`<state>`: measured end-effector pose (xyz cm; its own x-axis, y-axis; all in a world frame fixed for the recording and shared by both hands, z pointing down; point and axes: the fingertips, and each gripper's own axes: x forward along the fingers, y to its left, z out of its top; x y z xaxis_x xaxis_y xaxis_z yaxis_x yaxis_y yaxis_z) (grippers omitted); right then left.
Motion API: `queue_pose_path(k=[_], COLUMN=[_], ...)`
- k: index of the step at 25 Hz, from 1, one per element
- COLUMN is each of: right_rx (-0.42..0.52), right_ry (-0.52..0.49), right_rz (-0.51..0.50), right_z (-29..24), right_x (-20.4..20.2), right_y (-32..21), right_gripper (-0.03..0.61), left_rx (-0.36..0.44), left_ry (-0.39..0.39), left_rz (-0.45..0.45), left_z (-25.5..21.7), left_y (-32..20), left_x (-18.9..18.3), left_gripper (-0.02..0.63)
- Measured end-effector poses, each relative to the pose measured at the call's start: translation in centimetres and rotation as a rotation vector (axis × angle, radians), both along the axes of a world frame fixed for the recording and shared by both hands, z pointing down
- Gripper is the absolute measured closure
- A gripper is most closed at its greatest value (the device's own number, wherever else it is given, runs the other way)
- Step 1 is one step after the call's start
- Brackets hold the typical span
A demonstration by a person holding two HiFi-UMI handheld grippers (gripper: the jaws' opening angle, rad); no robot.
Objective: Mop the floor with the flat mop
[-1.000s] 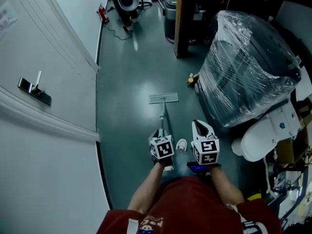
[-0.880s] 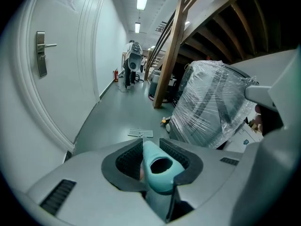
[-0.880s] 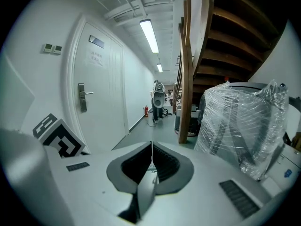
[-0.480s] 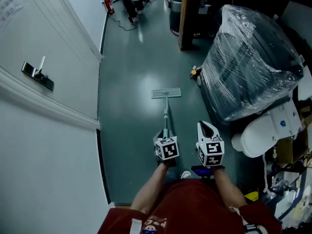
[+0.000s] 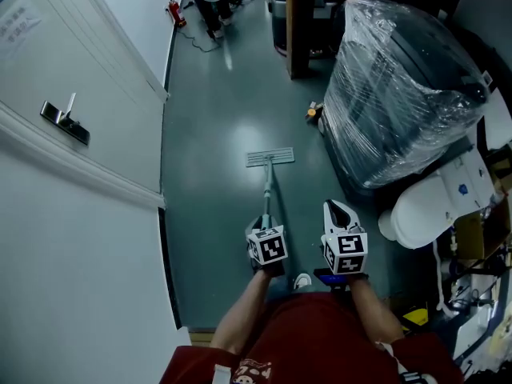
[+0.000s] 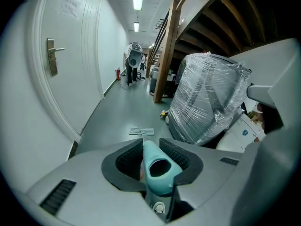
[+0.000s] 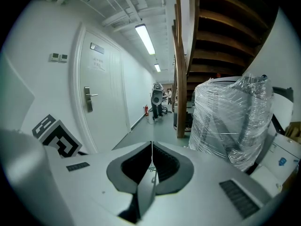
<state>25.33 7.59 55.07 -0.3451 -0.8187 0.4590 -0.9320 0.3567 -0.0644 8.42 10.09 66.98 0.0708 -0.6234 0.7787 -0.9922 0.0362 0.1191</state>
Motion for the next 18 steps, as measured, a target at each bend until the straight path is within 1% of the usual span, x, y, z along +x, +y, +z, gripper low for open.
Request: queue_pose_path(k=[4, 10, 14, 18], right_rx=[0.015, 0.016, 0.005, -0.003], right_ry=[-0.023, -0.049, -0.062, -0.067], right_rz=[0.004, -0.01, -0.035, -0.032], right_z=[-0.4, -0.2, 0.3, 0.4], right_x=[2.3, 4.5, 4.5, 4.6], right_y=[2.4, 6.9, 9.8, 12.2], right_gripper=[0.558, 0.558, 0.558, 0.558], left_rx=[0.012, 0.015, 0.023, 0.012], left_ry=[-0.013, -0.018, -0.019, -0.025], left_rz=[-0.004, -0.023, -0.041, -0.028], left_z=[-0.7, -1.0, -1.8, -1.7], left_y=[2.7, 7.7, 11.1, 14.2], left_x=[2.1, 4.1, 4.5, 4.6], left_gripper=[0.488, 0.488, 0.488, 0.489])
